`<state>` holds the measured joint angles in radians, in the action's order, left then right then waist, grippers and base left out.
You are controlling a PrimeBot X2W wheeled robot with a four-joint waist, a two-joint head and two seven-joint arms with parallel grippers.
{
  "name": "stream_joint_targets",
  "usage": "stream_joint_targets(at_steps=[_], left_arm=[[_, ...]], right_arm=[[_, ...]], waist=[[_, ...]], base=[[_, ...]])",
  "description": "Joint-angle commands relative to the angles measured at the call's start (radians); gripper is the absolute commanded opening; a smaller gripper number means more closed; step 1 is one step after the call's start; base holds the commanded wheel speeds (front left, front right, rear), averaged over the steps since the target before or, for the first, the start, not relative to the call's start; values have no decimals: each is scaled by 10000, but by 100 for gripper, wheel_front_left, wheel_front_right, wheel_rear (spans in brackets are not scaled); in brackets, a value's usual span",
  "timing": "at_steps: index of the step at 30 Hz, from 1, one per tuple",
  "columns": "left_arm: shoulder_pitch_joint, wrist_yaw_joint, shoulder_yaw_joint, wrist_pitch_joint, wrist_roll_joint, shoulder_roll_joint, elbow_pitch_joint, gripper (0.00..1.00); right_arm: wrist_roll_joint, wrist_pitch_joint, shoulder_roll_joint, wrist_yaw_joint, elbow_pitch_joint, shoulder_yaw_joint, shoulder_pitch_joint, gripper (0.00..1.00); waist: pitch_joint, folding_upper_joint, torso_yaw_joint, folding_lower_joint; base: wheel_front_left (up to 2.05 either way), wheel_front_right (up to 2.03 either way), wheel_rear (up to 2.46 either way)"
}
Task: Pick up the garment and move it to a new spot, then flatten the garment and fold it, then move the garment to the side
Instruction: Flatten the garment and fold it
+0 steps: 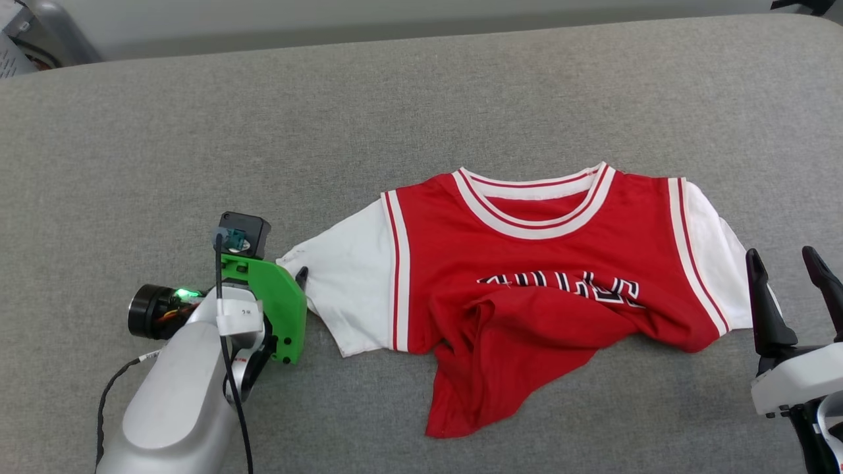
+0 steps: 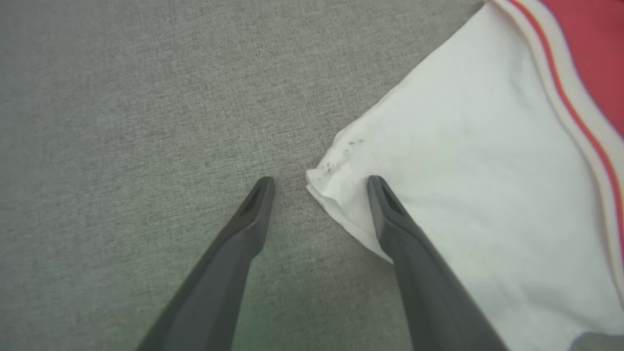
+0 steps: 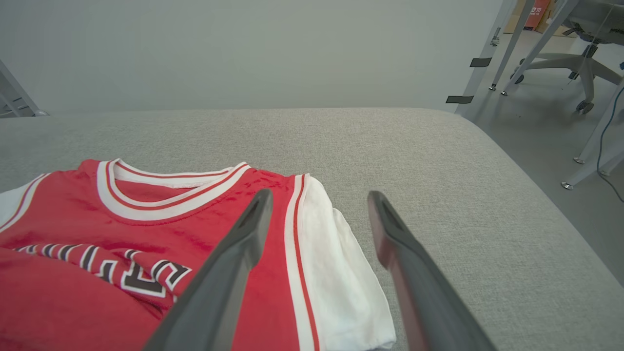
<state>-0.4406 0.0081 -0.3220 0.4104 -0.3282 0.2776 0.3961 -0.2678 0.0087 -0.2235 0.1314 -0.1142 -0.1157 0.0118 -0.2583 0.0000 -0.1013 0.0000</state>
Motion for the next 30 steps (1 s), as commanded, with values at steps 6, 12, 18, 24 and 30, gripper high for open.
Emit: stream_joint_targets(at_steps=[6, 12, 18, 24, 30], left_arm=[[-333, -208, -223, 623, 30, 181, 751, 100], [16, -368, -351, 593, -157, 116, 901, 0], [331, 140, 148, -363, -325, 160, 306, 0], [963, 546, 733, -629, -573, 580, -1040, 0], [2082, 743, 969, -2, -1032, 828, -3143, 0]], right_arm=[[63, 50, 34, -7, 60, 276, 257, 100], [75, 92, -28, -7, 101, 332, 265, 100], [100, 290, -146, -7, 172, 298, 200, 100], [90, 873, -268, -7, 323, 208, 4, 100], [109, 2084, -420, -7, 473, -5, -43, 100]], waist=[[-334, 0, -207, 0], [-281, 0, -115, 0], [101, 0, 186, 0], [507, 0, 620, 0], [692, 0, 1106, 0]], base=[[0, 0, 0], [0, 0, 0], [0, 0, 0], [0, 0, 0], [0, 0, 0]])
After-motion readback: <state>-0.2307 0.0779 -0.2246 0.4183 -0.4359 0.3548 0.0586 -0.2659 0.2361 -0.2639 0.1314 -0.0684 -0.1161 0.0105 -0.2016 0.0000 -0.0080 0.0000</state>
